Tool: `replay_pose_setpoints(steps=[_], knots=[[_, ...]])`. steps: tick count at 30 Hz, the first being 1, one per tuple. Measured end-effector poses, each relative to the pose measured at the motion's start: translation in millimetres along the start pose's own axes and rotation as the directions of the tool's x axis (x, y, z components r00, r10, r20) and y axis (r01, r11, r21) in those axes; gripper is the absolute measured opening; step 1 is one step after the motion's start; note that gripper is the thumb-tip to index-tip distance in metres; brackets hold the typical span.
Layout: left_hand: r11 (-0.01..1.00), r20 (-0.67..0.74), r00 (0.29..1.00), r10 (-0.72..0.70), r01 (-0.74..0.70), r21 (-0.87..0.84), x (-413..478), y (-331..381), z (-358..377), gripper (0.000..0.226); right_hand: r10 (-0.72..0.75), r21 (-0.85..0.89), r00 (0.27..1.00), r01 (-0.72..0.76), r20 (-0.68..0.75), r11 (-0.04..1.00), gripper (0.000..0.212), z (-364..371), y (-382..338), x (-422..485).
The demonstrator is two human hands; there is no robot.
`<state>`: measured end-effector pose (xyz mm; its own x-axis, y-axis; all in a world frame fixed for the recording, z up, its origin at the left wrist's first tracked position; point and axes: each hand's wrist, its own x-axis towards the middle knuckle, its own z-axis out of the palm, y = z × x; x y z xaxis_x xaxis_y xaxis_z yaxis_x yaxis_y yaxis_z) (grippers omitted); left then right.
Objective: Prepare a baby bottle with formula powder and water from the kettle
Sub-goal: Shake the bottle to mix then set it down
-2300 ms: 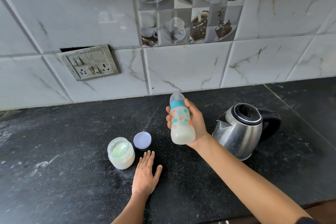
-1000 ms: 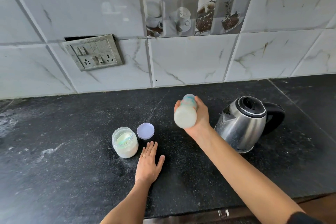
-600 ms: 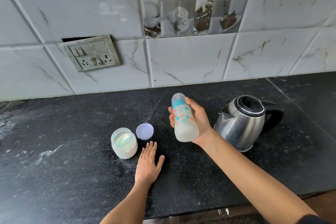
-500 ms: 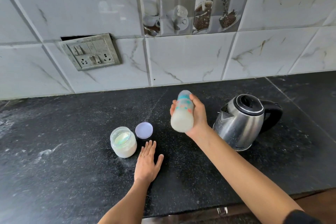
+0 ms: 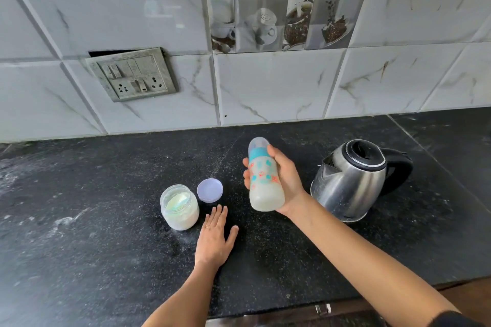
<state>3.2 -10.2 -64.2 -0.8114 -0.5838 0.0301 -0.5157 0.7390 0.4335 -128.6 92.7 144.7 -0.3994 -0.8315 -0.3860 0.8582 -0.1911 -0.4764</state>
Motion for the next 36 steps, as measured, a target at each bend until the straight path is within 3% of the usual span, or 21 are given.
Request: replay_pose_setpoints(steps=[4, 7, 9, 13, 17, 18, 21, 22, 26, 30, 34, 36], knots=[[1.000, -0.001, 1.000, 0.003, -0.003, 0.007, -1.3, 0.3, -0.1, 0.065, -0.097, 0.262, 0.985, 0.132, -0.143, 0.956, 0.035, 10.6, -9.1, 5.9], [1.000, -0.002, 1.000, 0.000, 0.000, -0.001, -1.0, 0.6, -0.9, 0.065, 0.010, 0.038, 1.000, -0.010, -0.009, 0.999, 0.036, 6.7, -2.0, 0.1], [1.000, -0.002, 1.000, 0.000, 0.000, 0.002, -0.6, 0.5, -1.3, 0.065, 0.021, -0.047, 1.000, -0.021, -0.004, 0.999, 0.036, 8.4, 0.3, -1.4], [1.000, 0.008, 1.000, 0.004, -0.004, 0.004, -1.0, 0.7, -0.9, 0.065, -0.068, 0.277, 0.984, 0.113, -0.167, 0.954, 0.036, 8.0, -5.2, 10.1], [1.000, 0.005, 1.000, -0.002, 0.002, 0.001, -0.6, 0.4, -1.4, 0.065, 0.032, -0.061, 0.999, -0.031, 0.002, 0.998, 0.036, 4.2, 5.0, 3.3], [1.000, 0.007, 1.000, 0.001, -0.001, 0.001, -0.5, 0.5, -1.6, 0.065, 0.022, -0.063, 1.000, -0.021, 0.004, 0.998, 0.036, 7.1, 4.1, 3.8], [1.000, -0.003, 1.000, 0.005, -0.005, -0.002, -1.0, 0.8, -1.4, 0.065, -0.071, 0.207, 0.984, 0.104, -0.162, 0.973, 0.039, 14.0, -2.0, 9.9], [1.000, -0.002, 1.000, 0.008, -0.008, -0.004, -1.2, 1.2, -1.5, 0.065, -0.078, 0.226, 0.980, 0.120, -0.184, 0.967, 0.039, 13.6, -2.4, 10.5], [1.000, -0.008, 1.000, 0.004, -0.004, -0.007, -0.7, 0.3, -1.8, 0.065, 0.018, -0.060, 0.993, -0.025, -0.117, 0.998, 0.039, 8.0, 3.3, 8.0], [1.000, -0.003, 1.000, 0.011, -0.011, 0.003, -1.5, 0.5, -1.1, 0.065, -0.095, 0.054, 0.948, 0.117, -0.304, 0.992, 0.040, 10.6, -6.0, 17.1], [1.000, -0.005, 1.000, -0.002, 0.002, -0.004, -1.0, 0.9, -1.6, 0.065, 0.052, -0.035, 0.992, -0.056, -0.112, 0.998, 0.038, 8.8, -2.7, 4.8], [1.000, 0.000, 1.000, 0.003, -0.003, 0.001, -0.8, 0.5, -2.0, 0.065, -0.001, 0.028, 0.993, 0.004, -0.122, 1.000, 0.038, 12.8, -4.1, 6.0]])
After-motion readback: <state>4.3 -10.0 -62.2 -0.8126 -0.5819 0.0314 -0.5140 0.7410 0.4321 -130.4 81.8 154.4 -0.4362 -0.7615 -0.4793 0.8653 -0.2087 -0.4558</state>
